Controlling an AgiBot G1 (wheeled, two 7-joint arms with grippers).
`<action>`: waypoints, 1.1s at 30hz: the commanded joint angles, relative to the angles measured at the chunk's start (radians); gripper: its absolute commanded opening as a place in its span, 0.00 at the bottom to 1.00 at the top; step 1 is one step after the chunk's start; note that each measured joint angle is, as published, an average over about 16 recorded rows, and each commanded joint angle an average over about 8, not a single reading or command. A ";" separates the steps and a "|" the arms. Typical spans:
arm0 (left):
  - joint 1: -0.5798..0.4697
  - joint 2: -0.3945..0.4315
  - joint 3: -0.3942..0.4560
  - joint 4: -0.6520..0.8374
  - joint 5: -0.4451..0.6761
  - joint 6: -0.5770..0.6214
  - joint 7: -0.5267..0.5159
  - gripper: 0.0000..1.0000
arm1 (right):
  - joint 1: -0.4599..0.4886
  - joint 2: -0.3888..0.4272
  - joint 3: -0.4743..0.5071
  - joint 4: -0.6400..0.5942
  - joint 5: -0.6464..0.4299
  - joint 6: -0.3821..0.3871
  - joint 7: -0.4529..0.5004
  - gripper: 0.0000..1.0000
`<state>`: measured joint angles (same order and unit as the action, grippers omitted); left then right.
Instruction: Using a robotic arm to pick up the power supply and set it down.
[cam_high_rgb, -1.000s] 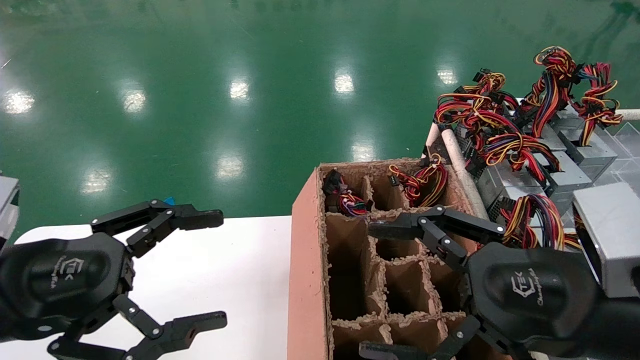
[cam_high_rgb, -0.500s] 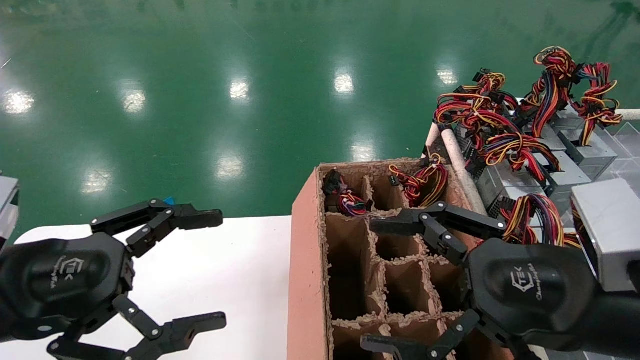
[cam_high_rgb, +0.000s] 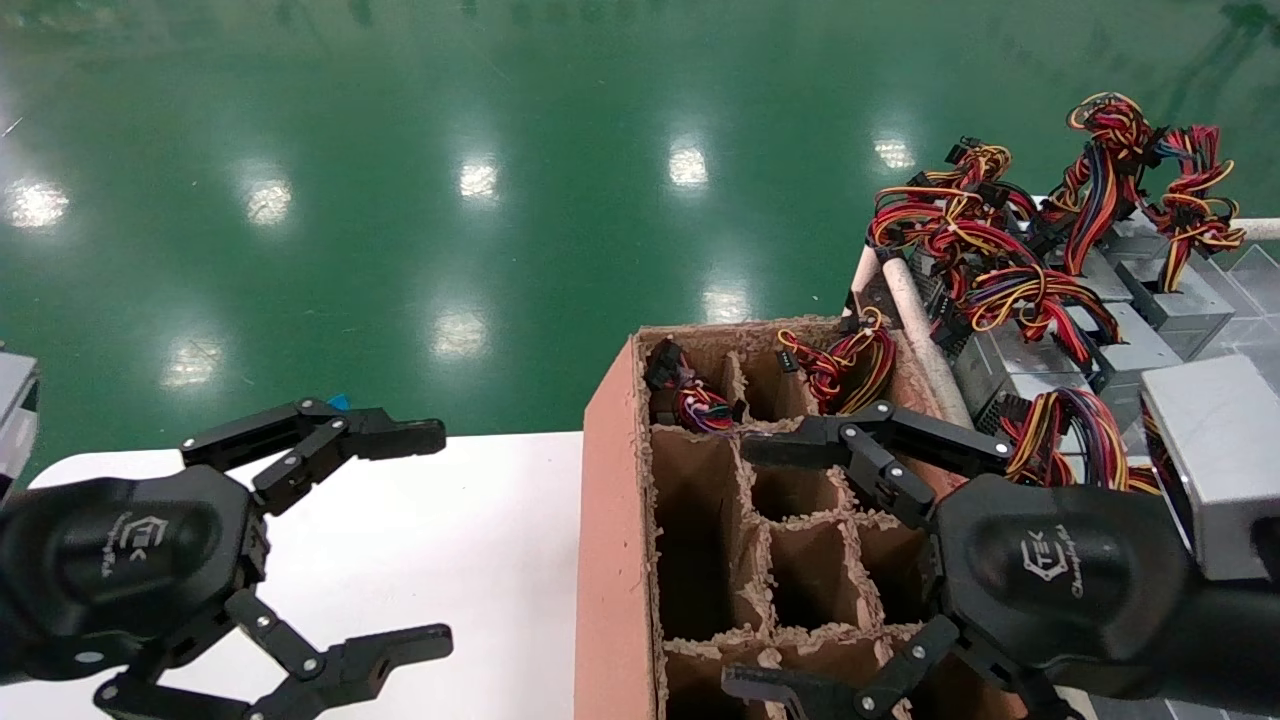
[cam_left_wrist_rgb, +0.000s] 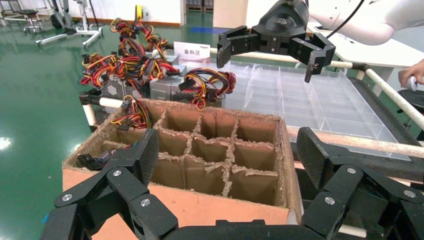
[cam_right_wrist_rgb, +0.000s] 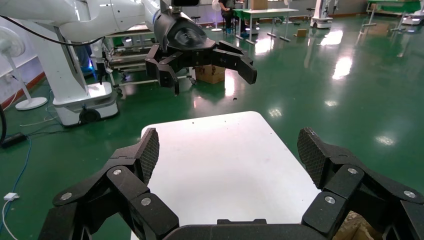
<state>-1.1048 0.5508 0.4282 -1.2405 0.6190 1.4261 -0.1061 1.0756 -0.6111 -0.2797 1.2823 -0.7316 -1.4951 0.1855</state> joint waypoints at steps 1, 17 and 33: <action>0.000 0.000 0.000 0.000 0.000 0.000 0.000 1.00 | 0.000 0.000 0.000 0.000 0.000 0.000 0.000 1.00; 0.000 0.000 0.000 0.000 0.000 0.000 0.000 1.00 | 0.001 0.000 0.000 -0.001 -0.001 0.001 -0.001 1.00; 0.000 0.000 0.000 0.000 0.000 0.000 0.000 1.00 | 0.001 0.000 0.000 -0.002 -0.001 0.001 -0.001 1.00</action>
<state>-1.1048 0.5508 0.4281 -1.2405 0.6190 1.4261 -0.1061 1.0770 -0.6111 -0.2801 1.2808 -0.7329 -1.4945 0.1844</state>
